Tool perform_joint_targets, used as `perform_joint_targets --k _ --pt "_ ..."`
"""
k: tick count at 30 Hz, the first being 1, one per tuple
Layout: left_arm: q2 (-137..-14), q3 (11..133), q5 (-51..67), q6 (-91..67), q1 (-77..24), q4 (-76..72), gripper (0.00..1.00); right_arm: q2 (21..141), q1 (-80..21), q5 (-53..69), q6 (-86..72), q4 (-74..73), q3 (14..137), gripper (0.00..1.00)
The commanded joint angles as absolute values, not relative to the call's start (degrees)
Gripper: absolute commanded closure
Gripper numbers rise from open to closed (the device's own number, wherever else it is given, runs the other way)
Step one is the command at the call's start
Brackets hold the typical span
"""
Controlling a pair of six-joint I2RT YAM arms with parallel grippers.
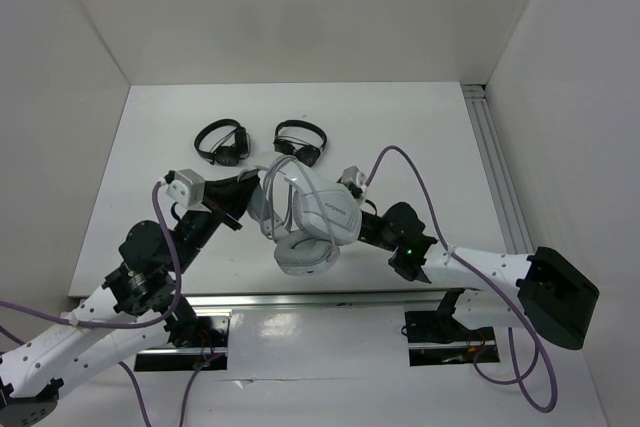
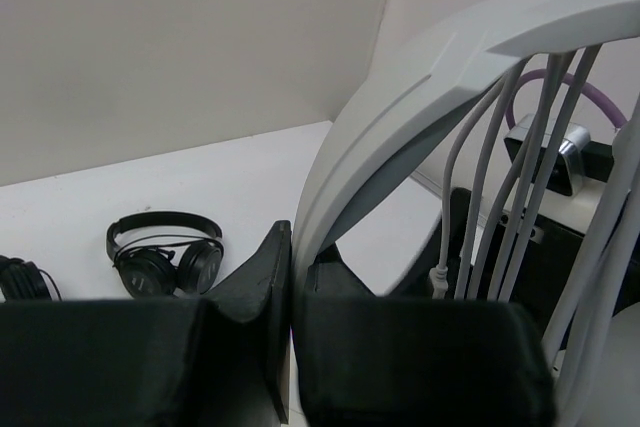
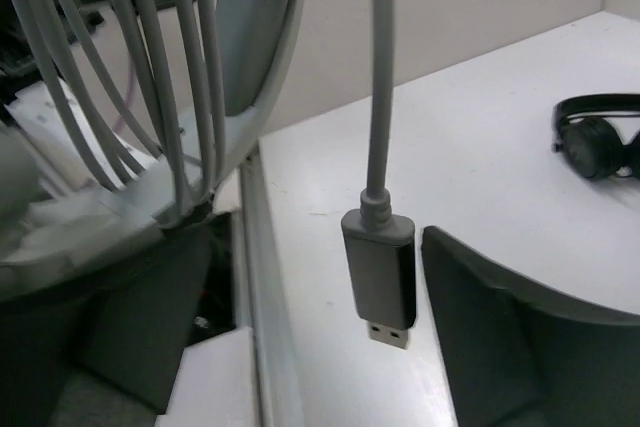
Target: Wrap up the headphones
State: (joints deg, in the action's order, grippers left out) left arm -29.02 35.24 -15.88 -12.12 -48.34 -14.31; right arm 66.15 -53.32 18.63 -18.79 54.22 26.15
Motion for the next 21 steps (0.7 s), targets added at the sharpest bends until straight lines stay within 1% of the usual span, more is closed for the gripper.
perform_joint_targets --k 1,9,15,16,21 --pt "-28.04 38.23 -18.02 -14.33 -48.25 -20.21 1.0 67.23 -54.4 18.02 -17.06 55.82 25.84 0.0" --pt "-27.51 39.29 -23.64 -14.33 -48.25 -16.88 1.0 66.62 -56.16 13.45 -16.0 53.7 21.02 0.0" --pt "-26.99 40.42 -25.22 -14.33 -48.25 -15.73 1.0 66.09 -56.16 11.6 -15.38 52.92 19.69 0.0" --pt "-26.98 40.43 -25.75 -14.33 -48.25 -15.21 1.0 66.09 -56.16 9.69 -15.38 52.39 19.69 0.0" --pt "-24.35 39.82 -27.59 -14.33 -48.25 -14.59 1.0 66.09 -56.16 5.9 -16.0 54.4 14.78 0.0"
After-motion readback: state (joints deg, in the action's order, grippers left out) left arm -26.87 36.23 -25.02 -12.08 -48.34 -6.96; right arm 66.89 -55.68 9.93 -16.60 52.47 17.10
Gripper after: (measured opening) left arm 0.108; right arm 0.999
